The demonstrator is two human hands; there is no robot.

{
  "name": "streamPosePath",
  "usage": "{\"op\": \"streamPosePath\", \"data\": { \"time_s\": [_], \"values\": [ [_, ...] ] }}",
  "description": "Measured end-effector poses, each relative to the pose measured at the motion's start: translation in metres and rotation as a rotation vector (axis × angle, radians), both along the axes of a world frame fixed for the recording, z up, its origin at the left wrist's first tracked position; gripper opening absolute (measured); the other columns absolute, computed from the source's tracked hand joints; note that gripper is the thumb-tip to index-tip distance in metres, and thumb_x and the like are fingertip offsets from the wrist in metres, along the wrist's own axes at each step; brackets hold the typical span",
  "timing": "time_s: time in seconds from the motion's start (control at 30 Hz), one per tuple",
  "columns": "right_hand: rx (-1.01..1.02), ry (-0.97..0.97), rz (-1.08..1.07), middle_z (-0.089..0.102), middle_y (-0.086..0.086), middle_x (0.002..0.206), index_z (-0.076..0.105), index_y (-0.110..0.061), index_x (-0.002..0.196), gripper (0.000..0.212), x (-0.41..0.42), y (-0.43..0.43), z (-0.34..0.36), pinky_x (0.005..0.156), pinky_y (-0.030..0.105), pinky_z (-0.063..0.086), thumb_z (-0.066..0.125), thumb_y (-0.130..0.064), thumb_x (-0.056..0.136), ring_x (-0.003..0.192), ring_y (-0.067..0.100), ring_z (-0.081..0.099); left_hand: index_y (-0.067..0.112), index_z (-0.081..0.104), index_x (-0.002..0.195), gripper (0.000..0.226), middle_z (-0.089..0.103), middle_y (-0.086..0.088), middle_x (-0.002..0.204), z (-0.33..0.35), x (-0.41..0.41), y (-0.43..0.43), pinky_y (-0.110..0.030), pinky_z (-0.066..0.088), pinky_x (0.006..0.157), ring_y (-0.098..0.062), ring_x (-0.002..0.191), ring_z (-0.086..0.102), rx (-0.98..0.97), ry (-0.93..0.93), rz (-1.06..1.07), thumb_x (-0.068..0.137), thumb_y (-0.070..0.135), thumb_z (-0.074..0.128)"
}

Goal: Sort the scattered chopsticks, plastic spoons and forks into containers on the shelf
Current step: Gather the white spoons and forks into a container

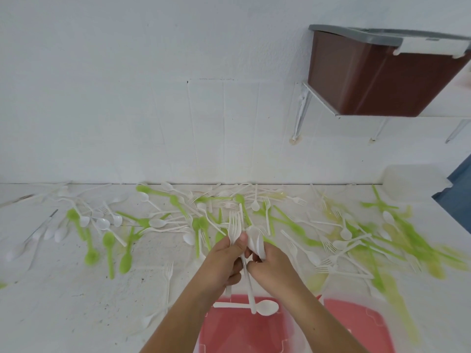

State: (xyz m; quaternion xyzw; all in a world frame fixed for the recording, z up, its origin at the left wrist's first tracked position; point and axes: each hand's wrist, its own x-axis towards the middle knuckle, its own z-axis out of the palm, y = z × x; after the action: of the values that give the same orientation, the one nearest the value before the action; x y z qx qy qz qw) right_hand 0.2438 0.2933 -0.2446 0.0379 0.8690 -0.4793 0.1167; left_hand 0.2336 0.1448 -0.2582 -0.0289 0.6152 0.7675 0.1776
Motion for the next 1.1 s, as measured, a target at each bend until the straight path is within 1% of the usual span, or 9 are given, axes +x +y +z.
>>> {"op": "streamPosePath", "data": {
  "time_s": [0.17,0.3,0.37,0.47,0.6,0.8,0.87,0.93,1.1],
  "values": [
    [0.064,0.013,0.075,0.047,-0.006,0.072,0.052,-0.027,0.079,0.021,0.000,0.003,0.006,0.058,0.025,0.036,0.050,-0.006,0.084,0.062,0.012,0.044,0.006,0.060,0.100,0.052,0.036,-0.010,0.079,0.002,0.002,-0.003,-0.024,0.022,0.044,-0.014,0.053,0.019,-0.004,0.048,-0.039,0.086,0.054,0.077],
    [0.087,-0.029,0.218,0.049,-0.011,0.076,0.053,-0.032,0.080,0.026,-0.002,0.010,0.018,0.060,0.023,0.037,0.052,-0.007,0.083,0.064,0.009,0.046,0.008,0.060,0.081,0.046,0.020,-0.010,0.067,0.005,0.007,-0.008,-0.029,0.017,0.046,-0.020,0.053,0.013,-0.027,0.091,-0.062,0.084,0.049,0.082],
    [-0.009,-0.050,0.277,0.050,-0.017,0.070,0.060,-0.036,0.093,0.024,-0.001,0.014,0.022,0.059,0.022,0.038,0.057,-0.013,0.085,0.061,0.005,0.045,0.005,0.060,0.081,0.045,0.017,-0.011,0.066,0.006,0.008,-0.011,-0.028,0.016,0.046,-0.020,0.052,0.011,0.001,0.108,-0.070,0.086,0.045,0.081],
    [-0.385,-0.104,0.253,0.046,-0.012,0.068,0.057,-0.027,0.116,0.021,0.003,0.018,0.023,0.051,0.025,0.025,0.062,-0.029,0.096,0.056,0.013,0.031,0.000,0.056,0.084,0.047,0.017,-0.004,0.059,0.011,0.009,-0.012,-0.024,0.018,0.043,-0.016,0.048,0.012,0.012,0.099,-0.052,0.086,0.043,0.076],
    [-0.396,0.048,0.201,0.057,-0.026,0.068,0.053,-0.031,0.113,0.018,0.011,0.011,0.022,0.051,0.014,0.032,0.052,-0.047,0.104,0.051,-0.001,0.044,-0.011,0.046,0.077,0.062,0.016,-0.003,0.058,0.015,0.006,-0.012,-0.025,0.019,0.043,-0.017,0.048,0.011,-0.001,0.102,-0.011,0.080,0.044,0.074],
    [-0.357,0.128,0.120,0.059,-0.020,0.076,0.062,-0.035,0.115,0.032,0.014,0.007,0.015,0.061,0.016,0.040,0.054,-0.059,0.096,0.065,0.000,0.050,0.004,0.059,0.081,0.033,0.026,-0.001,0.055,0.021,0.005,-0.015,-0.023,0.021,0.043,-0.014,0.046,0.016,0.000,0.172,-0.058,0.089,0.035,0.067],
    [-0.317,0.134,0.121,0.057,-0.020,0.067,0.067,-0.029,0.112,0.030,0.009,0.009,0.020,0.059,0.015,0.038,0.059,-0.053,0.097,0.060,-0.001,0.050,0.017,0.072,0.092,0.020,0.029,-0.016,0.065,0.020,0.006,-0.017,-0.023,0.021,0.044,-0.014,0.049,0.018,-0.017,0.205,-0.096,0.095,0.035,0.063],
    [-0.302,0.074,0.149,0.046,-0.014,0.059,0.071,-0.022,0.111,0.034,0.002,0.014,0.024,0.051,0.018,0.033,0.063,-0.052,0.098,0.052,0.005,0.041,0.024,0.072,0.116,0.027,0.032,-0.021,0.076,0.018,0.007,-0.018,-0.024,0.021,0.044,-0.015,0.050,0.019,-0.010,0.217,-0.107,0.097,0.041,0.063],
    [-0.244,-0.201,0.199,0.040,-0.005,0.061,0.073,-0.026,0.087,0.022,-0.005,0.025,0.030,0.048,0.027,0.022,0.064,-0.043,0.098,0.052,0.013,0.028,0.027,0.070,0.124,0.033,0.042,-0.008,0.071,0.015,0.005,-0.017,-0.025,0.022,0.045,-0.014,0.050,0.028,0.007,0.219,-0.111,0.096,0.045,0.067]
  ]
}}
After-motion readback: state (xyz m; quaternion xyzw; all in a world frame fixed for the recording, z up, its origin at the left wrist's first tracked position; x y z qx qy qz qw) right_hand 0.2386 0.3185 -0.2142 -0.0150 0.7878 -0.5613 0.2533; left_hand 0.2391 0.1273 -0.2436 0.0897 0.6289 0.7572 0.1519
